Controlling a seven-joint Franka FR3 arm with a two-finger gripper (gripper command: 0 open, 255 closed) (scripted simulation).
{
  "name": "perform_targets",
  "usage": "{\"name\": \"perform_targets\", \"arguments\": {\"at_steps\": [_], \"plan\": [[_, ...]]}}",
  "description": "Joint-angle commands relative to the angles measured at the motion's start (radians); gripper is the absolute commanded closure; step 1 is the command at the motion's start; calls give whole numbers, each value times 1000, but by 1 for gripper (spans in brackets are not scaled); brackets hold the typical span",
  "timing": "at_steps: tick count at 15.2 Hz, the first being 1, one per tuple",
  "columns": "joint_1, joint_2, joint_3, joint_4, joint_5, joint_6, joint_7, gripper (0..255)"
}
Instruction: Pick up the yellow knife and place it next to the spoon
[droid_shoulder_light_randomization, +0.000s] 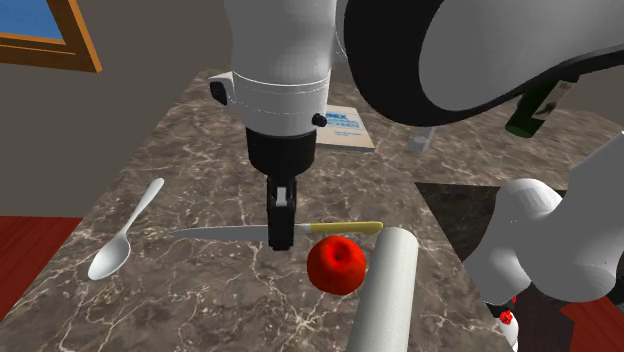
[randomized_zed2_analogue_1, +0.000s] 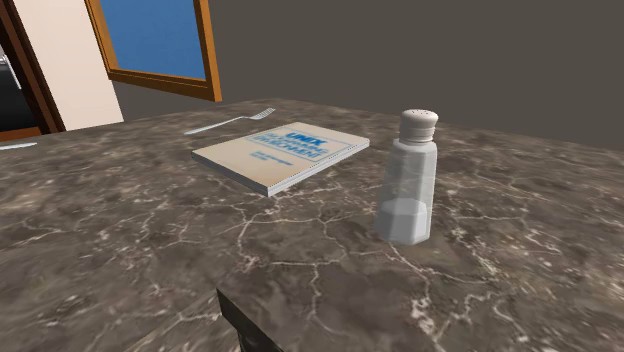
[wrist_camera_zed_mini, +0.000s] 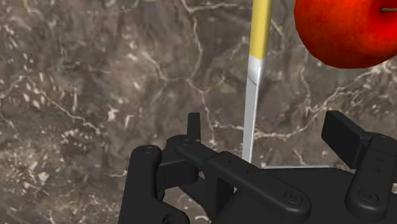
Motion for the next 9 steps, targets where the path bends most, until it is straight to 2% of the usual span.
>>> {"name": "perform_targets", "arguments": {"at_steps": [1, 2, 9], "plan": [[-3, 4, -3, 65, -3, -63, -2, 0], [-3, 7, -4, 95, -4, -89, -1, 0], [-3, 7, -4, 95, -4, -89, -1, 0]]}}
